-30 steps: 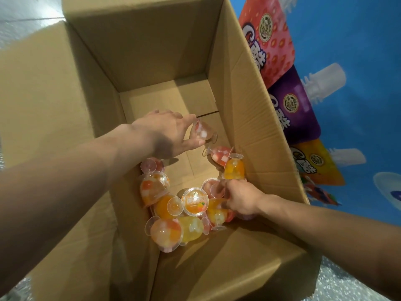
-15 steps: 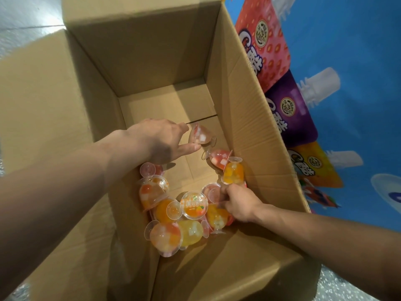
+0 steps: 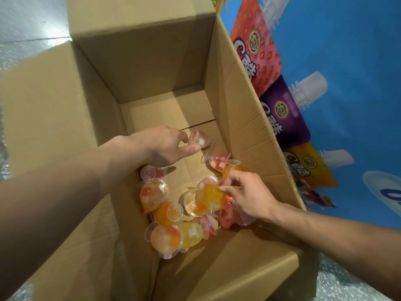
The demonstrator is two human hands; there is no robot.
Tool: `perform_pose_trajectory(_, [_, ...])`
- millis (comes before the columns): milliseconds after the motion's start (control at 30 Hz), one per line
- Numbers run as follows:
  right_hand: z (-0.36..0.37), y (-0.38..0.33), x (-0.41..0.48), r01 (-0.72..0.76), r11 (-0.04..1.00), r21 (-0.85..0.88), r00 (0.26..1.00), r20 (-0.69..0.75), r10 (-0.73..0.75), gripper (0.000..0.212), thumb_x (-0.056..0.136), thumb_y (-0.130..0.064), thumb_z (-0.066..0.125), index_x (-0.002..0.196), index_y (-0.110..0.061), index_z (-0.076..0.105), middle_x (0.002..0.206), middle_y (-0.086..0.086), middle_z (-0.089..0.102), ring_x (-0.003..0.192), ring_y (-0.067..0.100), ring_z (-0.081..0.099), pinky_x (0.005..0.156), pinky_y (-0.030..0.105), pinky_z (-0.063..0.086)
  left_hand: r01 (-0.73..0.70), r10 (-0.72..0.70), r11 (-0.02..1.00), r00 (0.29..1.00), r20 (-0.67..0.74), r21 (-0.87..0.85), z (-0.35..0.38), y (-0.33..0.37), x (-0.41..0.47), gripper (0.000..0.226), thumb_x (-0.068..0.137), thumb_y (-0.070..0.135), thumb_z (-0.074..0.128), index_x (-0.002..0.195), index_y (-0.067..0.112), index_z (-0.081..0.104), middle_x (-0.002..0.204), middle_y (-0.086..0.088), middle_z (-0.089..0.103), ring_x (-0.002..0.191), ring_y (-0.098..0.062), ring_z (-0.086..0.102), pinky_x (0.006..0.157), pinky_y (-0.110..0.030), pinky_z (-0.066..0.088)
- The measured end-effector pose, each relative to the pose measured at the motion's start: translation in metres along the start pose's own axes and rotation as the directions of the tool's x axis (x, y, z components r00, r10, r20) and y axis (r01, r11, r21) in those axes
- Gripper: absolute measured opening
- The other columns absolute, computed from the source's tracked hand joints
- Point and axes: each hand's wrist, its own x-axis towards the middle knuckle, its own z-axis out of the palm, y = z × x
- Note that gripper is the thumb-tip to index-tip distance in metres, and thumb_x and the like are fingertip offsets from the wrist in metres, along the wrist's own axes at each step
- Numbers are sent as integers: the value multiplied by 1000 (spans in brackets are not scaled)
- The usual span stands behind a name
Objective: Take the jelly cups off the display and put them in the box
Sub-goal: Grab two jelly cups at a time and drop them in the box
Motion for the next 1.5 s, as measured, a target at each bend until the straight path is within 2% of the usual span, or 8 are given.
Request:
perform_pose_trajectory(200, [-23, -24, 14, 145, 982, 122, 979, -165, -124, 16, 91, -15, 73, 76, -18, 66, 94, -13, 75, 95, -3, 68, 85, 22, 55, 72, -53, 942, 996, 66, -329, 7, 4, -7, 81, 80, 79, 22, 107, 16, 64, 101, -5, 71, 88, -21, 65, 72, -32, 53])
perform_pose_trajectory(367, [-32, -41, 23, 219, 953, 211, 956, -243, -166, 13, 90, -9, 72, 79, -14, 68, 98, -9, 75, 94, 1, 70, 81, 20, 57, 281, -121, 648, 955, 269, -708, 11, 4, -7, 73, 88, 74, 36, 119, 13, 60, 98, -13, 74, 80, -26, 75, 58, -33, 58])
perform_pose_trajectory(700, [-28, -51, 33, 366, 912, 184, 896, -333, -293, 6, 89, -4, 72, 84, -4, 71, 99, -3, 75, 92, 1, 71, 78, 19, 57, 384, -31, 339, 917, 398, -859, 3, 9, -5, 51, 98, 58, 45, 123, 16, 59, 105, -21, 74, 95, -40, 73, 92, -53, 56])
perform_pose_trajectory(900, [-30, -48, 36, 354, 900, 253, 918, -276, -284, 6, 86, -10, 77, 88, -6, 73, 102, -1, 74, 88, 3, 71, 78, 23, 58, 428, -58, 266, 901, 429, -864, -1, 8, 0, 36, 102, 40, 51, 129, 16, 56, 109, -22, 73, 91, -44, 73, 74, -46, 63])
perform_pose_trajectory(1100, [-21, -31, 35, 109, 890, 442, 979, -204, -19, 16, 83, -25, 82, 86, -15, 69, 82, 9, 73, 79, 32, 71, 71, 46, 60, 347, -310, 207, 910, 275, -915, 1, -6, 7, 40, 99, 31, 61, 127, 3, 56, 102, -19, 73, 83, -37, 73, 56, -33, 62])
perform_pose_trajectory(1200, [-2, -23, 31, -141, 900, 412, 988, -2, 156, 24, 88, -27, 77, 79, -6, 70, 70, 9, 73, 61, 25, 69, 60, 43, 60, 289, -372, 180, 905, 207, -940, -1, -14, 10, 44, 97, 25, 65, 132, 2, 52, 103, -20, 71, 72, -30, 72, 54, -30, 61])
perform_pose_trajectory(1367, [36, -4, 27, -605, 762, 232, 782, 355, 512, 43, 94, -35, 69, 100, 7, 66, 62, 14, 64, 46, 23, 58, 46, 34, 48, 252, -363, 163, 914, 179, -954, -3, -20, 11, 40, 96, 22, 67, 129, 3, 55, 108, -20, 71, 76, -29, 71, 60, -32, 62])
perform_pose_trajectory(1500, [57, -9, 22, -730, 633, 258, 671, 443, 594, 51, 91, -40, 72, 104, 9, 67, 61, 10, 66, 50, 22, 60, 42, 28, 48, 233, -355, 180, 922, 158, -956, -6, -17, 8, 30, 97, 25, 64, 121, 9, 57, 99, -16, 71, 73, -26, 68, 55, -30, 60])
